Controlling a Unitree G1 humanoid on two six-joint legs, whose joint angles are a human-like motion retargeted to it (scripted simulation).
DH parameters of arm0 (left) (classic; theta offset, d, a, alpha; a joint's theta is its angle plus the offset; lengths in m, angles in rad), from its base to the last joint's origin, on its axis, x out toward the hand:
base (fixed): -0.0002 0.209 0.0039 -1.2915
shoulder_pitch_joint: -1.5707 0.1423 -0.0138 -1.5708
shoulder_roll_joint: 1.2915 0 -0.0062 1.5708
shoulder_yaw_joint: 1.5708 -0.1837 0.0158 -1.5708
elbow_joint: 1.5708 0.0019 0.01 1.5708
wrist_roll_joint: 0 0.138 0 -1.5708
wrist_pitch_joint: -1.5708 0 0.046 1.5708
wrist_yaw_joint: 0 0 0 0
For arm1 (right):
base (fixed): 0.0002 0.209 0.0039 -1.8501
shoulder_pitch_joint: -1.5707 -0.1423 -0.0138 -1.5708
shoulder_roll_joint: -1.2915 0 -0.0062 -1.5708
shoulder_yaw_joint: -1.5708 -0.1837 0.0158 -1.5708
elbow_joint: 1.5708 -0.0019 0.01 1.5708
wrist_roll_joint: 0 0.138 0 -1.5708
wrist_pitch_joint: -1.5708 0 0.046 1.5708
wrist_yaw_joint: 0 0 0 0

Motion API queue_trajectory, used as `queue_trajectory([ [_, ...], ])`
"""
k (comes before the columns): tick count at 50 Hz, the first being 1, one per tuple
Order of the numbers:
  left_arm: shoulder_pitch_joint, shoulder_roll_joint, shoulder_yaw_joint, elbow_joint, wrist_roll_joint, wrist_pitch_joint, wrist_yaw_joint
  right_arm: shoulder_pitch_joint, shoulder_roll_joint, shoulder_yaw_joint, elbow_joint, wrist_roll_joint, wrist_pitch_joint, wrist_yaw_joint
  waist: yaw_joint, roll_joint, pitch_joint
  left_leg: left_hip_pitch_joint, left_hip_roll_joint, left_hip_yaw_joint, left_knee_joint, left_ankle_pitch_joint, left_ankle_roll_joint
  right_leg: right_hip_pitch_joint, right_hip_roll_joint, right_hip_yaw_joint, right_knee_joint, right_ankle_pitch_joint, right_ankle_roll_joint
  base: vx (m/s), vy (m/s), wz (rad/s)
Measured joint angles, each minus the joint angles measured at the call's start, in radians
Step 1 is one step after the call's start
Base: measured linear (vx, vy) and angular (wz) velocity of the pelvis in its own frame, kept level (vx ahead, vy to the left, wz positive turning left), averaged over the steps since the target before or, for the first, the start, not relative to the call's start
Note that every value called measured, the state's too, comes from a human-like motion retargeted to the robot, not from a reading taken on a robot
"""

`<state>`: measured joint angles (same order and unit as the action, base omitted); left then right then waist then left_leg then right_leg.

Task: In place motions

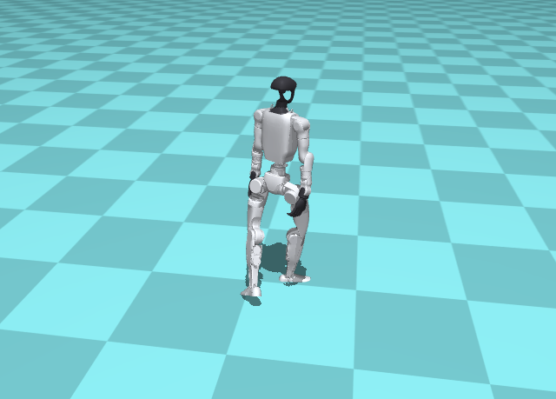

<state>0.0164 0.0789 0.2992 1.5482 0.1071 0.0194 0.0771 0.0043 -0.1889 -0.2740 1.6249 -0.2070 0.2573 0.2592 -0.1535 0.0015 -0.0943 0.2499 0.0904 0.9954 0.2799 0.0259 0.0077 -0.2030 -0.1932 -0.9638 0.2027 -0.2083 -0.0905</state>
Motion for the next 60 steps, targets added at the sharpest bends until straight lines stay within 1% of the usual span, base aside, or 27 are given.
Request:
queue_trajectory([
  [2, -0.005, -0.006, 0.007, -0.015, -0.01, -0.011, -0.008, 0.004, 0.014, 0.022, 0.004, -0.026, -0.002, 0.003, 0.002, -0.063, 0.001, -0.033, 0.022, -0.07, 0.181, 0.041, 0.111, 0.016, -0.052, 0.059, 0.0, -0.003, 0.007, 0.4, -0.25, -1.65],
  [3, -0.009, -0.007, 0.004, -0.025, -0.014, -0.018, -0.016, 0.004, 0.021, 0.033, 0.004, -0.039, 0.0, 0.006, 0.01, -0.089, 0.01, -0.072, 0.045, -0.134, 0.295, 0.056, 0.163, 0.024, -0.065, 0.103, 0.001, -0.005, 0.01, 0.36, -0.2, -1.8],
  [4, -0.014, -0.007, -0.002, -0.035, -0.017, -0.022, -0.021, 0.001, 0.027, 0.042, 0.002, -0.055, 0.003, 0.01, 0.02, -0.101, 0.02, -0.117, 0.062, -0.208, 0.39, 0.052, 0.18, 0.03, -0.066, 0.138, -0.001, -0.005, 0.01, 0.3, -0.16, -1.82],
  [5, -0.02, -0.007, -0.008, -0.044, -0.02, -0.026, -0.025, -0.002, 0.034, 0.05, -0.001, -0.073, 0.006, 0.015, 0.03, -0.107, 0.032, -0.164, 0.077, -0.286, 0.476, 0.04, 0.181, 0.036, -0.059, 0.169, -0.004, -0.003, 0.009, 0.24, -0.14, -1.88],
  [7, -0.033, -0.014, -0.01, -0.054, -0.024, -0.03, -0.019, -0.01, 0.044, 0.073, -0.017, -0.114, 0.008, 0.032, 0.059, -0.107, 0.045, -0.265, 0.042, -0.456, 0.554, -0.005, 0.117, 0.041, -0.036, 0.22, -0.022, 0.013, 0.002, 0.21, -0.12, -2.07],
  [8, -0.039, -0.02, -0.008, -0.057, -0.029, -0.035, -0.016, -0.015, 0.049, 0.087, -0.028, -0.133, 0.009, 0.039, 0.076, -0.108, 0.051, -0.314, 0.004, -0.539, 0.571, -0.022, 0.075, 0.041, -0.025, 0.25, -0.033, 0.023, -0.003, 0.17, -0.09, -2.15],
  [9, -0.046, -0.025, -0.005, -0.058, -0.036, -0.039, -0.015, -0.022, 0.054, 0.101, -0.042, -0.152, 0.009, 0.045, 0.088, -0.108, 0.058, -0.352, -0.016, -0.589, 0.577, -0.045, 0.055, 0.039, -0.016, 0.276, -0.04, 0.032, -0.007, 0.11, -0.06, -2.08],
  [10, -0.053, -0.031, -0.001, -0.06, -0.044, -0.043, -0.016, -0.03, 0.058, 0.115, -0.058, -0.172, 0.008, 0.049, 0.097, -0.108, 0.064, -0.384, -0.028, -0.622, 0.579, -0.071, 0.047, 0.037, -0.01, 0.299, -0.046, 0.041, -0.011, 0.1, -0.05, -1.93],
  [12, -0.063, -0.037, -0.002, -0.061, -0.052, -0.049, -0.021, -0.043, 0.066, 0.14, -0.093, -0.212, -0.001, 0.053, 0.104, -0.107, 0.077, -0.423, -0.018, -0.636, 0.542, -0.131, 0.049, 0.036, -0.004, 0.337, -0.055, 0.062, -0.016, 0.14, -0.05, -1.7],
  [14, -0.068, -0.037, -0.017, -0.063, -0.046, -0.052, -0.024, -0.051, 0.071, 0.162, -0.129, -0.247, -0.012, 0.06, 0.104, -0.102, 0.087, -0.448, -0.022, -0.654, 0.458, -0.176, 0.049, 0.038, 0.002, 0.365, -0.065, 0.08, -0.019, 0.11, 0.02, -1.46],
  [15, -0.071, -0.037, -0.025, -0.063, -0.039, -0.052, -0.024, -0.055, 0.073, 0.171, -0.147, -0.264, -0.017, 0.066, 0.106, -0.096, 0.091, -0.461, -0.032, -0.673, 0.406, -0.191, 0.043, 0.039, 0.01, 0.38, -0.072, 0.089, -0.02, 0.12, 0.05, -1.49],
  [17, -0.078, -0.036, -0.039, -0.054, -0.025, -0.051, -0.023, -0.061, 0.075, 0.178, -0.178, -0.289, -0.026, 0.073, 0.12, -0.076, 0.097, -0.483, -0.061, -0.745, 0.277, -0.21, 0.004, 0.038, 0.039, 0.411, -0.084, 0.105, -0.018, 0.16, 0.05, -1.54],
  [20, -0.088, -0.036, -0.049, -0.027, -0.016, -0.048, -0.025, -0.066, 0.076, 0.18, -0.203, -0.303, -0.035, 0.074, 0.138, -0.029, 0.102, -0.498, -0.082, -0.88, 0.069, -0.222, -0.073, 0.042, 0.102, 0.455, -0.098, 0.119, -0.013, 0.17, 0.07, -1.46],
  [22, -0.08, -0.035, -0.054, -0.011, -0.012, -0.046, -0.023, -0.063, 0.077, 0.185, -0.201, -0.297, -0.036, 0.074, 0.141, -0.001, 0.107, -0.485, -0.081, -0.955, -0.053, -0.19, -0.119, 0.058, 0.143, 0.488, -0.105, 0.124, -0.012, 0.26, 0.08, -1.4],
  [23, -0.079, -0.034, -0.052, -0.001, -0.01, -0.045, -0.023, -0.067, 0.076, 0.189, -0.192, -0.291, -0.034, 0.076, 0.144, 0.01, 0.111, -0.473, -0.072, -0.952, -0.106, -0.119, -0.127, 0.066, 0.163, 0.512, -0.109, 0.127, -0.012, 0.25, 0.08, -1.41],
  [24, -0.073, -0.035, -0.048, 0.008, -0.007, -0.044, -0.022, -0.069, 0.074, 0.193, -0.181, -0.287, -0.03, 0.077, 0.139, 0.016, 0.109, -0.455, -0.086, -0.989, -0.135, -0.104, -0.125, 0.071, 0.172, 0.534, -0.112, 0.133, -0.008, 0.24, 0.09, -1.31],
  [25, -0.064, -0.037, -0.042, 0.017, -0.004, -0.043, -0.021, -0.069, 0.072, 0.197, -0.168, -0.285, -0.025, 0.078, 0.129, 0.018, 0.104, -0.435, -0.112, -1.046, -0.152, -0.116, -0.119, 0.076, 0.175, 0.555, -0.115, 0.139, -0.004, 0.24, 0.11, -0.97],
  [26, -0.058, -0.037, -0.023, 0.029, 0.001, -0.042, -0.023, -0.077, 0.073, 0.201, -0.151, -0.289, -0.016, 0.077, 0.097, 0.028, 0.089, -0.416, -0.029, -0.815, -0.138, -0.146, -0.143, 0.071, 0.179, 0.558, -0.12, 0.145, 0.001, 0.24, 0.12, -0.77],
  [27, -0.052, -0.037, -0.008, 0.04, 0.006, -0.04, -0.025, -0.082, 0.075, 0.204, -0.137, -0.291, -0.008, 0.074, 0.068, 0.036, 0.077, -0.404, 0.021, -0.678, -0.134, -0.162, -0.157, 0.07, 0.183, 0.559, -0.127, 0.152, 0.006, 0.23, 0.12, -0.68],
  [28, -0.047, -0.035, 0.0, 0.051, 0.008, -0.037, -0.024, -0.08, 0.08, 0.203, -0.131, -0.288, -0.002, 0.067, 0.046, 0.042, 0.069, -0.404, 0.005, -0.733, -0.148, -0.152, -0.155, 0.075, 0.186, 0.554, -0.136, 0.158, 0.012, 0.18, 0.09, -0.64],
  [30, -0.05, -0.022, 0.005, 0.071, 0.014, -0.03, -0.024, -0.083, 0.087, 0.199, -0.115, -0.259, -0.01, 0.046, -0.008, 0.051, 0.064, -0.392, -0.003, -0.729, -0.169, -0.146, -0.141, 0.078, 0.188, 0.544, -0.146, 0.164, 0.021, 0.09, 0.05, -0.53],
  [33, -0.047, 0.002, -0.019, 0.074, 0.049, -0.018, -0.033, -0.063, 0.075, 0.191, -0.092, -0.228, -0.035, 0.054, 0.003, 0.036, 0.064, -0.339, -0.021, -0.69, -0.206, -0.139, -0.136, 0.082, 0.185, 0.608, -0.139, 0.168, 0.028, 0.2, 0.09, -0.96],
  [38, -0.041, 0.008, -0.002, 0.075, 0.033, 0.001, -0.019, -0.02, 0.055, 0.157, -0.041, -0.277, -0.005, 0.016, 0.007, 0.035, 0.018, -0.304, -0.037, -0.647, -0.228, -0.15, -0.116, 0.064, 0.181, 0.664, -0.126, 0.173, 0.042, 0.21, 0.08, -0.62],
  [43, -0.068, 0.006, 0.01, 0.041, 0.005, 0.0, -0.04, -0.019, 0.035, 0.153, 0.007, -0.248, 0.01, -0.025, -0.027, 0.047, 0.033, -0.29, -0.038, -0.651, -0.202, -0.171, -0.094, 0.066, 0.179, 0.692, -0.112, 0.177, 0.056, 0.06, 0.08, -0.32],
  [48, -0.078, 0.005, -0.013, -0.01, 0.03, -0.01, -0.051, -0.01, 0.034, 0.134, 0.029, -0.221, 0.012, -0.025, -0.015, 0.05, 0.031, -0.283, -0.04, -0.648, -0.187, -0.179, -0.086, 0.063, 0.179, 0.72, -0.091, 0.171, 0.066, 0.08, 0.07, -0.28],
  [55, -0.098, -0.017, -0.022, -0.028, 0.036, -0.017, -0.063, 0.001, 0.046, 0.132, 0.023, -0.238, 0.007, -0.011, -0.015, 0.061, 0.029, -0.301, -0.037, -0.703, -0.165, -0.17, -0.083, 0.086, 0.175, 0.663, -0.068, 0.146, 0.073, 0.04, 0.03, 0.44],
  [60, -0.095, -0.027, -0.028, -0.012, 0.059, -0.027, -0.076, 0.01, 0.048, 0.127, 0.004, -0.281, 0.006, 0.007, -0.007, 0.065, 0.013, -0.343, -0.029, -0.78, -0.15, -0.137, -0.105, 0.102, 0.172, 0.601, -0.042, 0.128, 0.072, 0.04, -0.04, 1.14],
])
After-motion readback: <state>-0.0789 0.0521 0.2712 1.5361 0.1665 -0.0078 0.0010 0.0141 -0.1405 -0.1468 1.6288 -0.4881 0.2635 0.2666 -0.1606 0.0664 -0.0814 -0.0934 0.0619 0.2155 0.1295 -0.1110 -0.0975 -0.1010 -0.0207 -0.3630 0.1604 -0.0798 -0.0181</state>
